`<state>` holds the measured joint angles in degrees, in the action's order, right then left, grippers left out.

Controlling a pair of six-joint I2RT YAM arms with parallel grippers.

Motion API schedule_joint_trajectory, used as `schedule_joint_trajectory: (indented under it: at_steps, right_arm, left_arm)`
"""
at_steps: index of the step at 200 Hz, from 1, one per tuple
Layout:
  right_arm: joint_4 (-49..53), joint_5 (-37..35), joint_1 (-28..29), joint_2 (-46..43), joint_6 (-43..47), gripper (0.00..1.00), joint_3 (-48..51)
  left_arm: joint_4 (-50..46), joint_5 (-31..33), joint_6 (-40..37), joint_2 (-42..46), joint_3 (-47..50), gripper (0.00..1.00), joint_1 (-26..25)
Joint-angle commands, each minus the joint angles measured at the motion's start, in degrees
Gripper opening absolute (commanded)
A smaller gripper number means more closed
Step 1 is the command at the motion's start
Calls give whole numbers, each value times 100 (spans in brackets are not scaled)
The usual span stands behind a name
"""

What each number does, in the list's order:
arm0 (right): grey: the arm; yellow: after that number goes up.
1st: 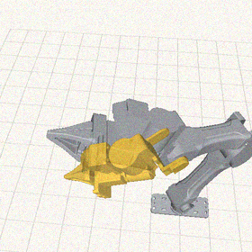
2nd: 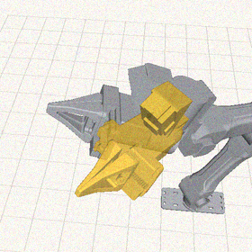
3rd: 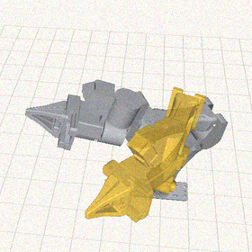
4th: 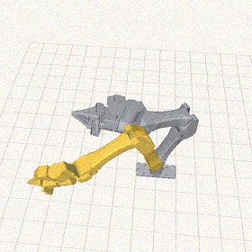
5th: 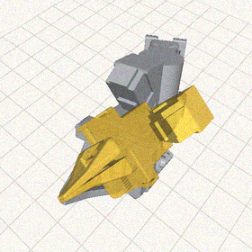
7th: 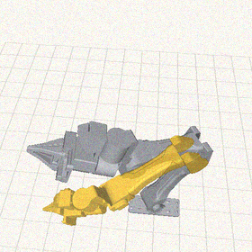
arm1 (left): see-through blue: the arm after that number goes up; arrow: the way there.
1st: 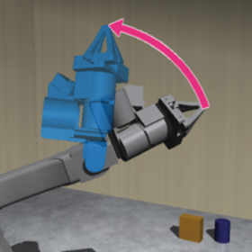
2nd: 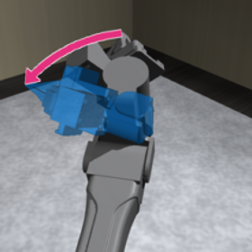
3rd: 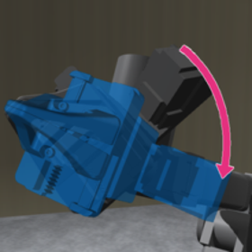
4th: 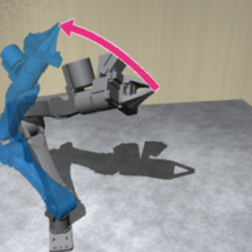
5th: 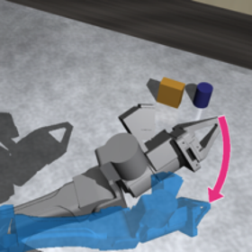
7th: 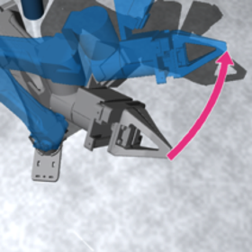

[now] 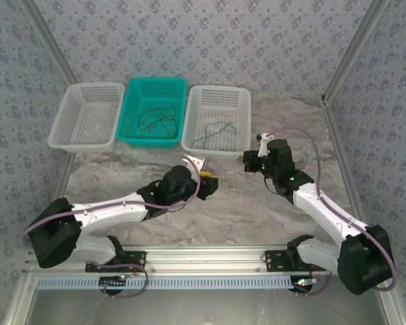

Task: Untangle the cables

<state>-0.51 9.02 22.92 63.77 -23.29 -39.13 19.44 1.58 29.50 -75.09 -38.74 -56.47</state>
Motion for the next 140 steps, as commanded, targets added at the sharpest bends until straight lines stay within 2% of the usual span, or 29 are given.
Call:
schedule_joint_trajectory:
  at_steps: [1, 13, 31, 88, 116, 140]
  right_arm:
    - [210, 559, 33, -46, -262, 0, -68]
    - [278, 673, 22, 48, -527, 0, -128]
    - [328, 833, 20, 184, -992, 0, -209]
    - [574, 737, 20, 304, -1922, 0, -307]
    - [668, 756, -42, 303, -2287, 0, -292]
    - [593, 838, -115, 320, -2556, 0, -262]
  left_arm:
    - [760, -907, -243, -45, -309, 45, 151]
    - [802, -1229, -274, -258, -515, 45, 214]
    - [829, -1337, -271, -681, -844, 45, 215]
    - [2156, -1038, 675, -2086, -1292, 40, 172]
    - [2454, -869, 770, -2361, -1214, 29, 127]
    - [2911, -1005, 743, -2555, -1070, 18, 127]
